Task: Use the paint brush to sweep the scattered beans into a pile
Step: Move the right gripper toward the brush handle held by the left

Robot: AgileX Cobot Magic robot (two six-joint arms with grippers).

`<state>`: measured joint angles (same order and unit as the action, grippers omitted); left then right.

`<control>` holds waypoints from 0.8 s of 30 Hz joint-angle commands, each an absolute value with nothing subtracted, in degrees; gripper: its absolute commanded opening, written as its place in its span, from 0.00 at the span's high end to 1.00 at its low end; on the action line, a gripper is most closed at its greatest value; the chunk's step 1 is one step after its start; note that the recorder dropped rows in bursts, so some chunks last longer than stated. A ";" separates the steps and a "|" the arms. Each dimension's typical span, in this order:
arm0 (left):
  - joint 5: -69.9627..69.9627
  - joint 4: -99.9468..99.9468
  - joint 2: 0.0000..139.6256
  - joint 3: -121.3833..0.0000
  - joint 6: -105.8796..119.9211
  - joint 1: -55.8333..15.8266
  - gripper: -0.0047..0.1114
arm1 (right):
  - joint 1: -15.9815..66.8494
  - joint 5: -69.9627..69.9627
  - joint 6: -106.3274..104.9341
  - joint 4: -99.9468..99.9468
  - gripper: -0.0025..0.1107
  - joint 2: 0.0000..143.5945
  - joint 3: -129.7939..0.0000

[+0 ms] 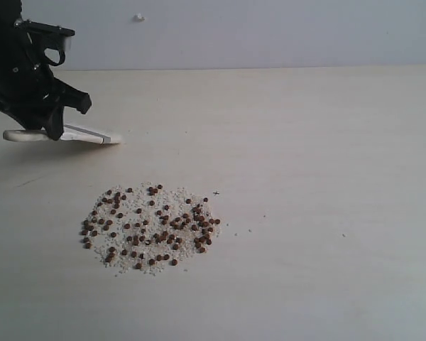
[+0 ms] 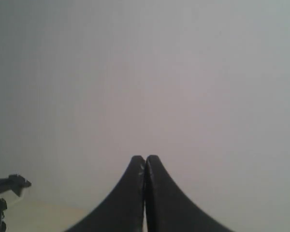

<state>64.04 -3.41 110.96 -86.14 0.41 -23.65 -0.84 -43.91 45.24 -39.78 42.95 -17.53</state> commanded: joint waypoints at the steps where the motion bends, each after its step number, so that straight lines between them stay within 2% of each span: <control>1: 64.39 -3.79 110.71 -86.82 1.39 -23.92 0.96 | -1.01 -51.34 44.23 -45.16 0.98 60.92 -21.43; 6: 64.01 -3.86 110.71 -86.82 1.37 -23.92 0.96 | 1.68 -63.40 37.12 -66.03 0.97 82.68 -31.54; 7: 63.93 -3.86 110.71 -86.82 1.37 -23.92 0.96 | 4.77 -63.39 35.97 -69.86 0.96 90.60 -36.44; 11: 63.93 -3.86 110.71 -86.82 1.37 -23.92 0.96 | 11.68 -60.16 33.96 -70.52 0.92 102.77 -44.89; 12: 63.93 -3.86 110.71 -86.82 1.37 -23.92 0.96 | 15.68 -57.87 31.89 -70.66 0.88 107.22 -48.54; 15: 63.98 -3.86 110.71 -86.82 1.26 -23.92 0.96 | 20.84 -54.57 27.67 -70.66 0.79 112.03 -53.77; 18: 64.12 -3.86 110.71 -86.82 1.12 -23.92 0.96 | 24.44 -53.40 26.99 -70.54 0.64 115.63 -59.04; 19: 64.12 -3.76 110.71 -86.82 1.12 -23.92 0.96 | 26.00 -51.95 27.09 -70.54 0.56 117.06 -61.55; 21: 64.12 -3.64 110.71 -86.82 1.12 -23.92 0.96 | 28.06 -49.25 27.09 -68.79 0.48 119.64 -64.82; 24: 64.01 -3.33 110.71 -86.82 1.12 -23.92 0.96 | 30.34 -48.11 25.57 -65.93 0.44 123.06 -69.07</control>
